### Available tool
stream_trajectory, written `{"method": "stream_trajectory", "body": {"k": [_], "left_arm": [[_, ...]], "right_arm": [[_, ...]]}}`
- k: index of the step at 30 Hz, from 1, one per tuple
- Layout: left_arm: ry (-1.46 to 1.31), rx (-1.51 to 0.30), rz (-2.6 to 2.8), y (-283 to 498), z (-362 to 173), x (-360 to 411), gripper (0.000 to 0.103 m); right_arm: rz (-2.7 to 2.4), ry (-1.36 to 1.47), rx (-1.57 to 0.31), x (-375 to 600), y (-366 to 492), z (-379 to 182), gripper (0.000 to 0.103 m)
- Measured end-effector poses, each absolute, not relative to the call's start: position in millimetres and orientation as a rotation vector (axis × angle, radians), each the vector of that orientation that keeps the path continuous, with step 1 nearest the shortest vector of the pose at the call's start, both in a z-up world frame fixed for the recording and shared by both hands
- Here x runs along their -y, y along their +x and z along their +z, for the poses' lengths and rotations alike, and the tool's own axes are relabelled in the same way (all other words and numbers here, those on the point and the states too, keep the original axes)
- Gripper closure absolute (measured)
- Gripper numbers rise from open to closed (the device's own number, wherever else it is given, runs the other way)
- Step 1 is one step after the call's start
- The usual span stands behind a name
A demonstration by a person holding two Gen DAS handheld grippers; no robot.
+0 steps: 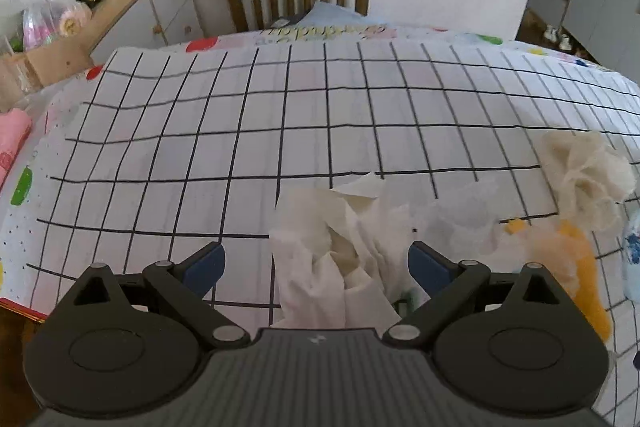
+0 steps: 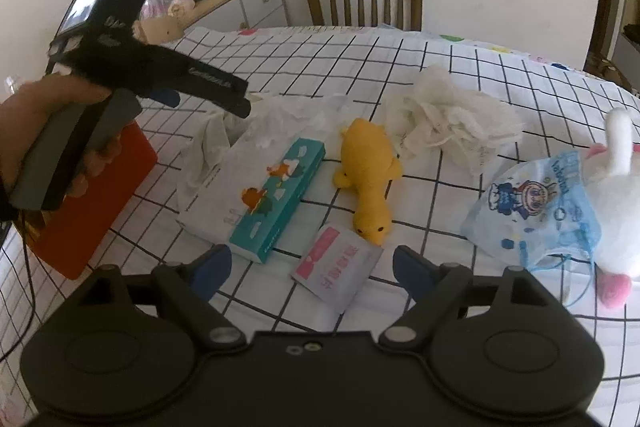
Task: Organize soft objects
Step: 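Move both tools back over the table toward the crumpled white tissues, then grasp a crumpled white tissue with the left tool while the right tool grasps the pink-and-white sachet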
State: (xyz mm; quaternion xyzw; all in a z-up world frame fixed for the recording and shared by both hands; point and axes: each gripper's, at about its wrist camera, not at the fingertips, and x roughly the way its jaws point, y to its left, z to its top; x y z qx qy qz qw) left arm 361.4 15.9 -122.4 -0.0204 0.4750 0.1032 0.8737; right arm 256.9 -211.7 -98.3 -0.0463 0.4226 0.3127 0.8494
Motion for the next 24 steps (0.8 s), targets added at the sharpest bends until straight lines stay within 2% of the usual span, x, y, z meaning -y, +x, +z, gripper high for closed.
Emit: {"method": "stream_trajectory", "body": {"k": [8,18,23,24], "left_arm": [[-0.057,-1.04,0.239,368.7,-137.1,-20.9,0.004],[-0.11,-1.04,0.243,366.1,-145.5,-24.3,0.005],[-0.134,-1.019,0.214,363.4,-144.4,-26.0,0.018],[-0.134,-1.015,0.207,363.0,-143.5,-25.8,0.021]], "right_arm": [[0.654,-0.144,-0.908,200.3,261.3,-111.8,0.018],[0.591,-0.268,-0.895,188.2,258.4,-128.5,0.027],[0.593,-0.285,-0.873,184.7,256.4,-127.7,0.035],[0.597,-0.283,-0.87,184.7,255.9,-127.3,0.041]]}}
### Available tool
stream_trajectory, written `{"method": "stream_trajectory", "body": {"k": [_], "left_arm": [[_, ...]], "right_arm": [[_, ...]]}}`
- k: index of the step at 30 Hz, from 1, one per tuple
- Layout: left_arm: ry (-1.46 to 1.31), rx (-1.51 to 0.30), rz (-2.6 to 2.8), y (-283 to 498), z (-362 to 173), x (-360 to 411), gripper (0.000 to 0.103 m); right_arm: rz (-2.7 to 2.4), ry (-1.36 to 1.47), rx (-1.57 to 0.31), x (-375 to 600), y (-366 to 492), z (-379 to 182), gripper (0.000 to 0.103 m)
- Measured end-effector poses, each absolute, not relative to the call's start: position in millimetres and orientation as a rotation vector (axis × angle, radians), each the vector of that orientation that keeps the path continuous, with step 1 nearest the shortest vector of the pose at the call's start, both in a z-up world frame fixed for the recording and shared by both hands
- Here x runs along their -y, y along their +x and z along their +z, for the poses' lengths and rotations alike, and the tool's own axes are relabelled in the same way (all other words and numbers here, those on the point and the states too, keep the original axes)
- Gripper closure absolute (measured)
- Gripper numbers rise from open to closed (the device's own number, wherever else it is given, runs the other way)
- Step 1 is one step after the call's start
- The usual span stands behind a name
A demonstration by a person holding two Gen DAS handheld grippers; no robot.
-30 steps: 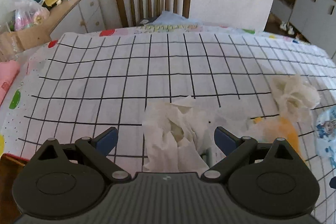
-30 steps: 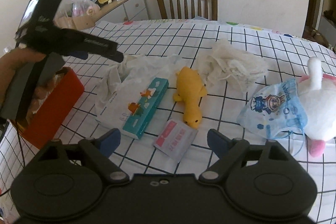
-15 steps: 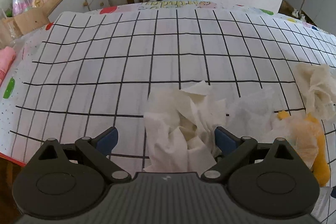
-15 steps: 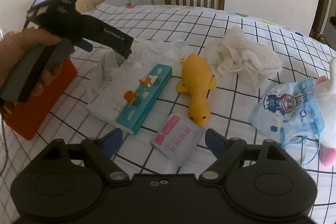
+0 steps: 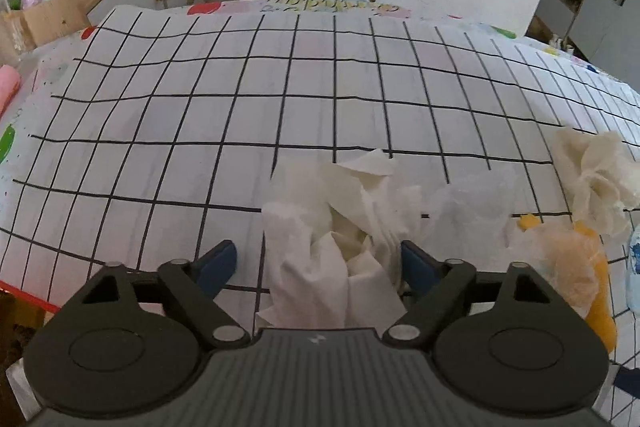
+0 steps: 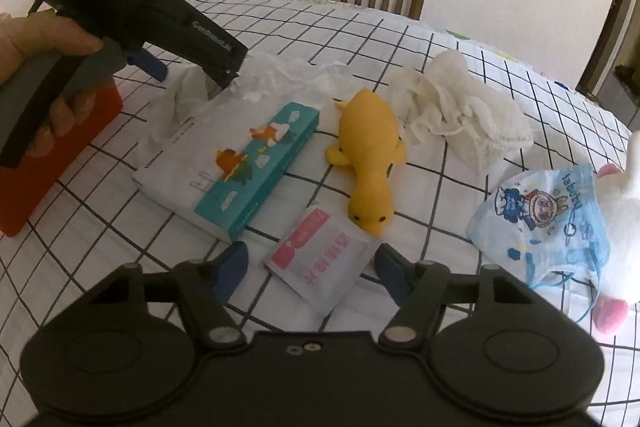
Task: Organize soft objects
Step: 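Grasp a crumpled white tissue with the left tool while the right tool grasps the pink-and-white sachet, then carry the tissue and sachet over the red tin with both tools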
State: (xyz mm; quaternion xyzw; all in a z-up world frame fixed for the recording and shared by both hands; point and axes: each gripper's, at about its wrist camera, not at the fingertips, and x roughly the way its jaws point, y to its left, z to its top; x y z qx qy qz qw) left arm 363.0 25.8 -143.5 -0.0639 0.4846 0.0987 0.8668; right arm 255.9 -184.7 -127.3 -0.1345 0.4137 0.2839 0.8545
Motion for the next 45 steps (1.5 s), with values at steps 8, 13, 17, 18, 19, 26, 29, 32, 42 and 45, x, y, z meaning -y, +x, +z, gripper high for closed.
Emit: {"method": "stream_trajectory", "body": {"k": [8,13,17,18,19,26,29,32,42,45], "left_arm": [[-0.177,-0.994,0.133,355.8,-134.4,-19.8,0.081],[-0.188,-0.965,0.122,345.8,-128.2,-21.3,0.091],[-0.178,-0.937,0.111,332.6,-117.3,-21.3,0.091],[-0.178,-0.927,0.107,329.1,-113.9,-21.5,0.091],[-0.181,-0.92,0.101,325.7,-110.5,-21.6,0.091],[-0.209,-0.892,0.057,302.0,-83.8,-21.7,0.091],[-0.198,-0.875,0.043,290.0,-71.1,-19.7,0.091],[-0.196,-0.864,0.035,278.3,-58.9,-20.5,0.091],[-0.155,-0.805,0.039,233.2,-15.0,-32.5,0.091],[-0.145,-0.787,0.049,218.2,-3.1,-40.8,0.091]], "right_arm": [[0.591,-0.286,-0.85,184.7,250.7,-124.9,0.051],[0.577,-0.254,-0.845,191.3,249.2,-119.3,0.06],[0.568,-0.228,-0.839,198.6,244.8,-113.3,0.061],[0.566,-0.219,-0.838,200.9,243.0,-110.4,0.061],[0.567,-0.21,-0.836,203.2,241.1,-107.3,0.061],[0.581,-0.155,-0.831,214.5,226.7,-83.4,0.061],[0.594,-0.14,-0.813,216.3,219.2,-68.8,0.061],[0.607,-0.14,-0.789,215.4,211.9,-53.8,0.061],[0.684,-0.135,-0.723,196.9,193.2,-7.8,0.061],[0.716,-0.137,-0.712,185.2,188.9,2.2,0.061]]}}
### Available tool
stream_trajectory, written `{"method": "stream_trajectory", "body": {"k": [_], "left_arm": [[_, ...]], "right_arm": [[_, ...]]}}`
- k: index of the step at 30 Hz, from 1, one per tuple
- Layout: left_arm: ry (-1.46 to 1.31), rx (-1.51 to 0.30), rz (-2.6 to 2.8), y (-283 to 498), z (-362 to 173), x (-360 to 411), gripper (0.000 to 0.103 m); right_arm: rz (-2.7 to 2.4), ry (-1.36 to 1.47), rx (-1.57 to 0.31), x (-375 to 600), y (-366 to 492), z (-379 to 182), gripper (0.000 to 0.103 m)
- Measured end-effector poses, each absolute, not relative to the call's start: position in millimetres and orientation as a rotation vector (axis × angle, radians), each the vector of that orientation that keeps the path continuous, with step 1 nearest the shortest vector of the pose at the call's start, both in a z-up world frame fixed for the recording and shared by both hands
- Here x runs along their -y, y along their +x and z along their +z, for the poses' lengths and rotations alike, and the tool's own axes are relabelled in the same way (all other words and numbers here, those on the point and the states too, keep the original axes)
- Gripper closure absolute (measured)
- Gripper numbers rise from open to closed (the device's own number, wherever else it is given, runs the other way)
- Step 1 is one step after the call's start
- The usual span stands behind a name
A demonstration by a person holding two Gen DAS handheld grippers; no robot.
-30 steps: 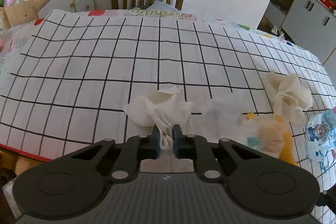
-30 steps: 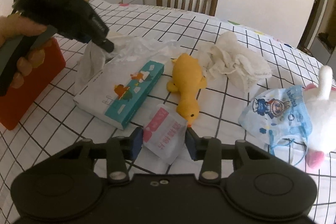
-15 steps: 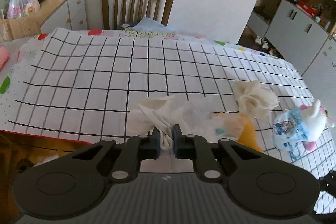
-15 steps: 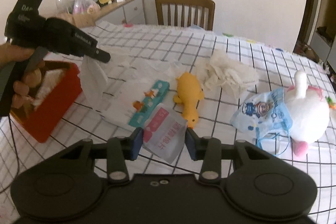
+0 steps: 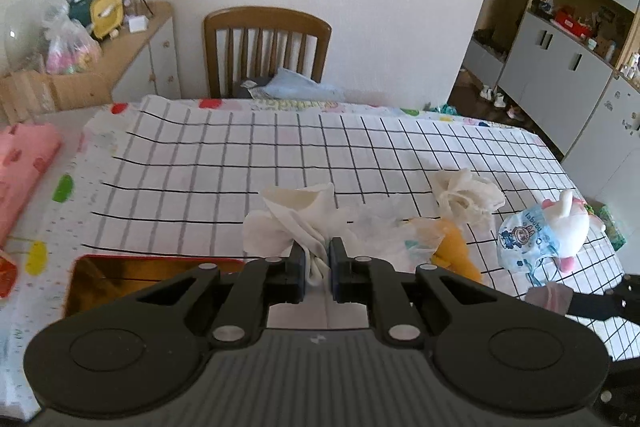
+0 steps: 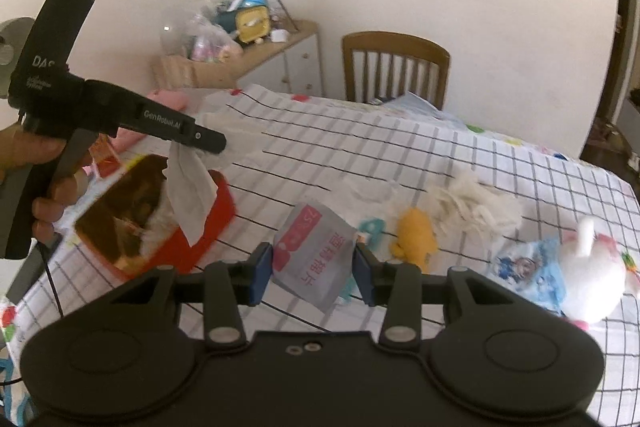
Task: Organize soft objects
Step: 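Carry the tissue and sachet over the red tin with both tools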
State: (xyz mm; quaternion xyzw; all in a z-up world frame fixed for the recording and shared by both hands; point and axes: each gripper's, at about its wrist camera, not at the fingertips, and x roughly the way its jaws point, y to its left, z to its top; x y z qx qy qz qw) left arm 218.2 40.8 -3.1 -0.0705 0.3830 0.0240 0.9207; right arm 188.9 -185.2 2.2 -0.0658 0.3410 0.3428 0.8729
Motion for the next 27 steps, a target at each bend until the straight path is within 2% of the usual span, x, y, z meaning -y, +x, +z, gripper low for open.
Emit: {"method": "stream_trajectory", "body": {"k": [13,27], "left_arm": [[-0.139,-0.74,0.139,161.2,25.1,-96.2,0.091],[-0.163,-0.754,0.259,130.4,8.1,-160.5,0.091]], "right_arm": [[0.857,-0.163,-0.672,120.3,171.4,29.3,0.061],[0.968,-0.243,-0.693,33.0,176.2,22.0,0.061]]}}
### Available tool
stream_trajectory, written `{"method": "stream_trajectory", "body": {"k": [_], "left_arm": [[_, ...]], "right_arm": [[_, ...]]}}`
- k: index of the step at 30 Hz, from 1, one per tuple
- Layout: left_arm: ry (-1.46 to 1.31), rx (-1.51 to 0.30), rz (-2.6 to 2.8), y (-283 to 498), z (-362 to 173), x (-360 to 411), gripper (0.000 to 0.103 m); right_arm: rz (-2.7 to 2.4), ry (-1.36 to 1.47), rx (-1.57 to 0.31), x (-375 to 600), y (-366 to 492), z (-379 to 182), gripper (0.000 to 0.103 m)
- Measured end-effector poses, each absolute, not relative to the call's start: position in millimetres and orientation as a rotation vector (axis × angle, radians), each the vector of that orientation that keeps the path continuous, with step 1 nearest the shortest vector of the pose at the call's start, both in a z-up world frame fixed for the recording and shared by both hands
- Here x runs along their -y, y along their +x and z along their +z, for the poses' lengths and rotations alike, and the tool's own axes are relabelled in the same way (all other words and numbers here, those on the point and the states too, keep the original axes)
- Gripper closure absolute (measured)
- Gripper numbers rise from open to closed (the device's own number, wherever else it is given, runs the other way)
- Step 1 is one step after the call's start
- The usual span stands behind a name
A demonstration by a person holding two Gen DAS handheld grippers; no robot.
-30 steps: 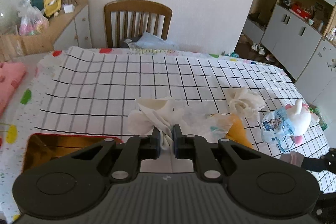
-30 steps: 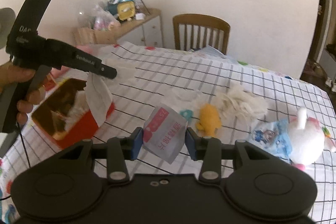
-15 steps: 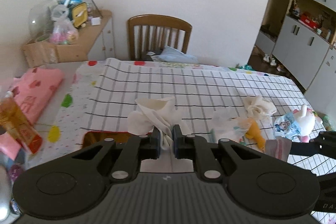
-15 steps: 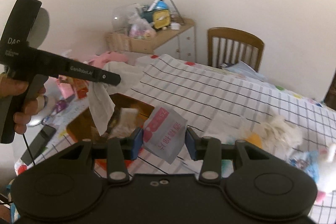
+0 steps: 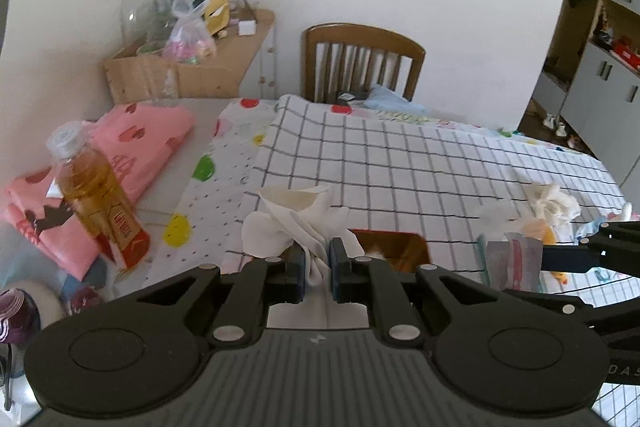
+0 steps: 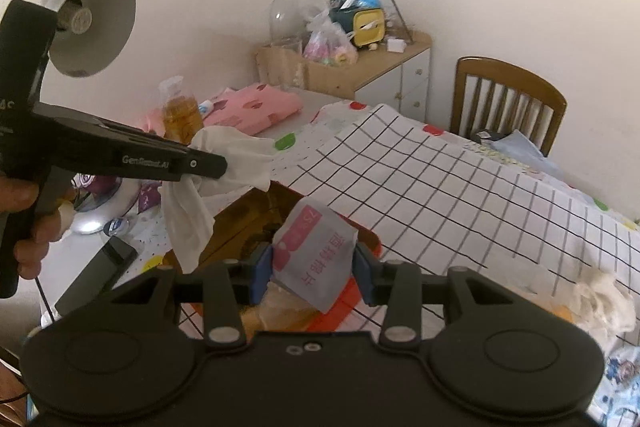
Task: Organize soft objects
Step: 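Carry the tissue and sachet over the red tin with both tools, then open the right tool to drop the sachet while the left tool releases the tissue into the tin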
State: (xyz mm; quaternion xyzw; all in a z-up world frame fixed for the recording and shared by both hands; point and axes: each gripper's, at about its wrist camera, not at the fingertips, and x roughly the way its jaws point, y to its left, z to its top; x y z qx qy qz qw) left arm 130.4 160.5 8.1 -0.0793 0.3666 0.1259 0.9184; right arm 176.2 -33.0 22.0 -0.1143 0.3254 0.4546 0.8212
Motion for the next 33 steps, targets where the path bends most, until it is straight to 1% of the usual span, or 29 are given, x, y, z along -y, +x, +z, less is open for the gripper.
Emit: {"method": "stream_trajectory", "body": {"k": [12,20,33], "left_arm": [[-0.18,-0.818,0.27,133.0,-26.8,-178.5,0.091],[-0.181,-0.91,0.249,141.8,-59.4,-178.8,0.091],[-0.152,-0.991,0.212,155.5,-88.3,-163.6,0.091]], "right_arm": [[0.985,-0.359,-0.765,-17.4,183.5,-16.4,0.061],[1.009,-0.425,-0.829,-38.2,180.8,-44.2,0.061],[0.998,-0.533,-0.822,-48.6,173.5,-65.8,0.06]]}}
